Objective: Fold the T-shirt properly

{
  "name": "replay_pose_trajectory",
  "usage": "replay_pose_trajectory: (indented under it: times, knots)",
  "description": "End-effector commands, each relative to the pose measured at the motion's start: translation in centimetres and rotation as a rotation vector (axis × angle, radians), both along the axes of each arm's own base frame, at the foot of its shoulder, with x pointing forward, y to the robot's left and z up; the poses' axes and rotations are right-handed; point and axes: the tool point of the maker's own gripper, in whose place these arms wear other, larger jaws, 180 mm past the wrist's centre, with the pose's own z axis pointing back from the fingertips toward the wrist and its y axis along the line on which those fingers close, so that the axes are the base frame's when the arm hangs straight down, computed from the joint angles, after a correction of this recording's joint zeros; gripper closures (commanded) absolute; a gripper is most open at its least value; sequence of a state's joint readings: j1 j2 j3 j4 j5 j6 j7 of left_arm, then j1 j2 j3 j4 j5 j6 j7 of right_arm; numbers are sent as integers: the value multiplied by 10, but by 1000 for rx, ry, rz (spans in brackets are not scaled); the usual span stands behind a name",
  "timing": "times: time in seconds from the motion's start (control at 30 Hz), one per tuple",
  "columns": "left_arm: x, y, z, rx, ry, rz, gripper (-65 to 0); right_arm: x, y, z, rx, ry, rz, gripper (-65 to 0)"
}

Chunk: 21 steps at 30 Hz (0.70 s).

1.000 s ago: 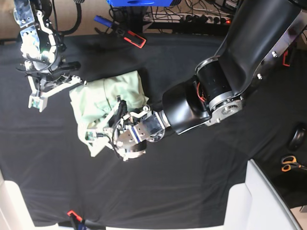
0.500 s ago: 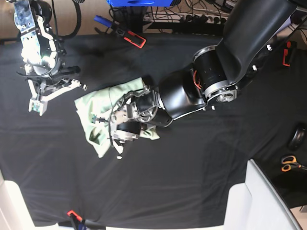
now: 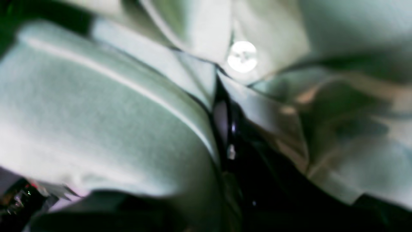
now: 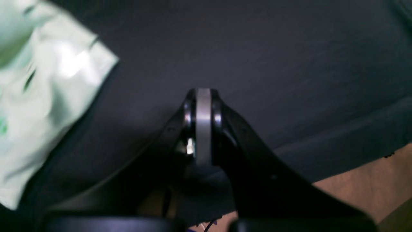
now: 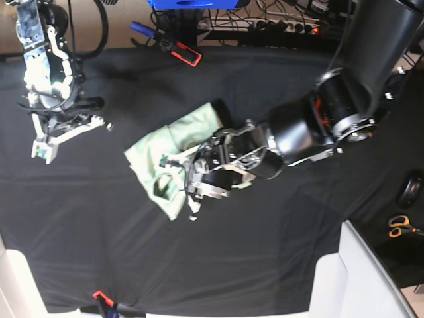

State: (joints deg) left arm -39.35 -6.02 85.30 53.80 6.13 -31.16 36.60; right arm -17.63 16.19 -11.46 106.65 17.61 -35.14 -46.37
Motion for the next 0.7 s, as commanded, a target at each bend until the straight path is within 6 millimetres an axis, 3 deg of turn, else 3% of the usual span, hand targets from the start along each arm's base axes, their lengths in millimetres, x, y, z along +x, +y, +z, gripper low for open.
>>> replay_pose_trajectory:
  times: [0.0, 0.13, 0.23, 0.3, 0.4, 0.5, 0.67]
  knots:
    - [13, -4, 16, -12, -39, -18, 0, 8, -8, 10, -25, -42, -5, 0]
    - [20, 16, 17, 9, -47, -2, 0, 13, -5, 13, -22, -52, 0, 0]
    - [21, 19, 16, 15, -49, -3, 0, 13, -4, 13, -19, -51, 2, 0]
    - [31, 19, 23, -17, -53, 51, 0, 15, -4, 14, -19, -58, 2, 0]
    - [37, -2, 29, -68, -37, 89, 0, 16, -3, 15, -18, -61, 2, 0]
    - [18, -26, 19, -88, 77, 51, 0, 16, -3, 15, -18, -61, 2, 0]
    - [2, -56, 7, -159, 183, 69, 0, 15, -3, 14, -17, -56, 2, 0]
